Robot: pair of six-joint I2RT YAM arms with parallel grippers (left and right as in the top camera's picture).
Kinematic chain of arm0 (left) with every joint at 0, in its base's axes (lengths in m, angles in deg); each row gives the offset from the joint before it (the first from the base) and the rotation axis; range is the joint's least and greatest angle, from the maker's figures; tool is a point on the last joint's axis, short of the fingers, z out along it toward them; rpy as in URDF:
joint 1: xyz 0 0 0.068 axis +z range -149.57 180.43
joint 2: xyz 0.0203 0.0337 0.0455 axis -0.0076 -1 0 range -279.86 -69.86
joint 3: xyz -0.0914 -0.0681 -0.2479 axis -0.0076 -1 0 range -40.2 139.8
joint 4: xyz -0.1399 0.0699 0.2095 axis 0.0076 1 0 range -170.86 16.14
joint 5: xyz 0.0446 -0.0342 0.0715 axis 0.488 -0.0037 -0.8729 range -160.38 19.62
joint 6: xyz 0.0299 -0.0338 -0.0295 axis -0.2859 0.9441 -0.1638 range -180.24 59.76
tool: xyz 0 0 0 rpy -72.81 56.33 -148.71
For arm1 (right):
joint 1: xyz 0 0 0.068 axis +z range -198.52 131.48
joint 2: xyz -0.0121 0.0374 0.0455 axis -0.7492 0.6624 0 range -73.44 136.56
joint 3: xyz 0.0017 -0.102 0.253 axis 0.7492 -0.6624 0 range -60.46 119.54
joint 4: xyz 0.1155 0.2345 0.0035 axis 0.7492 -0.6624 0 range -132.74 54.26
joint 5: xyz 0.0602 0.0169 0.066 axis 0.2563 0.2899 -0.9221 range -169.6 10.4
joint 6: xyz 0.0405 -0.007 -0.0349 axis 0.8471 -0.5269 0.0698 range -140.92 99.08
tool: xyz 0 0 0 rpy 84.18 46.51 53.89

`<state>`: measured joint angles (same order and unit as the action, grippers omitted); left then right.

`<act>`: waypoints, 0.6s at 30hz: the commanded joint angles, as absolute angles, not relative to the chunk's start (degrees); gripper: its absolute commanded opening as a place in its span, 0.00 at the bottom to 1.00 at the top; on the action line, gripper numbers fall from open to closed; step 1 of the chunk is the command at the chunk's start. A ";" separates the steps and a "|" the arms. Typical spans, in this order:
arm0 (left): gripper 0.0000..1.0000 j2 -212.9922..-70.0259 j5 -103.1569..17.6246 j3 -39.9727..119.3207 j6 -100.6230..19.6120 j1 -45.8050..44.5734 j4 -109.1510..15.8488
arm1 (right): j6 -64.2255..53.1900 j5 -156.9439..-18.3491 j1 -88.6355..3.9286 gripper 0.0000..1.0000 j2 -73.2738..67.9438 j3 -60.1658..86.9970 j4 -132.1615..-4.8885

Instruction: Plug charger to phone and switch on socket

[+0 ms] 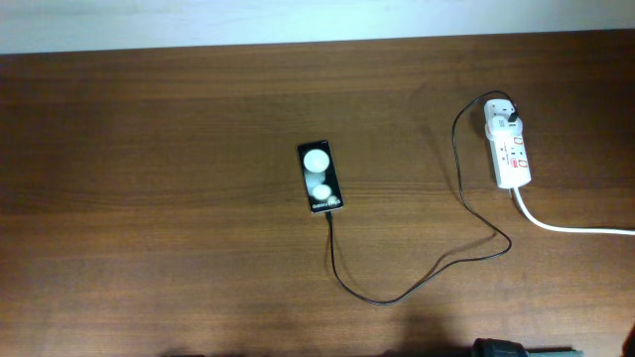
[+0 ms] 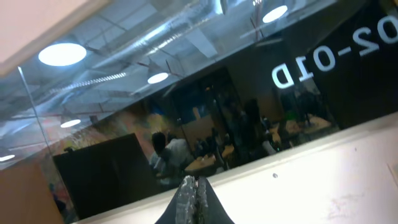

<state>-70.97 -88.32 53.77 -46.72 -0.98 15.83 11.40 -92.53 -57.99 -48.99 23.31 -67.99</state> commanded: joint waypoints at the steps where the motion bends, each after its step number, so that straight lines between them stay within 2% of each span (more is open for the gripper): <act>1: 0.99 -70.29 -88.14 53.86 -46.57 -0.52 14.87 | 10.85 -92.16 -57.47 0.04 -51.07 22.78 -67.79; 10: 0.99 -70.31 -88.12 53.84 -46.55 -0.52 14.45 | 10.85 -92.18 -57.47 0.04 -54.00 21.36 -67.09; 18: 0.99 -70.31 -87.20 50.65 -46.55 -0.52 2.49 | 11.03 -92.18 -57.47 0.04 -56.03 18.93 -65.45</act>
<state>-70.92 -88.05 53.05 -46.72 -0.98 6.25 11.47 -92.53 -57.99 -54.89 19.17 -65.76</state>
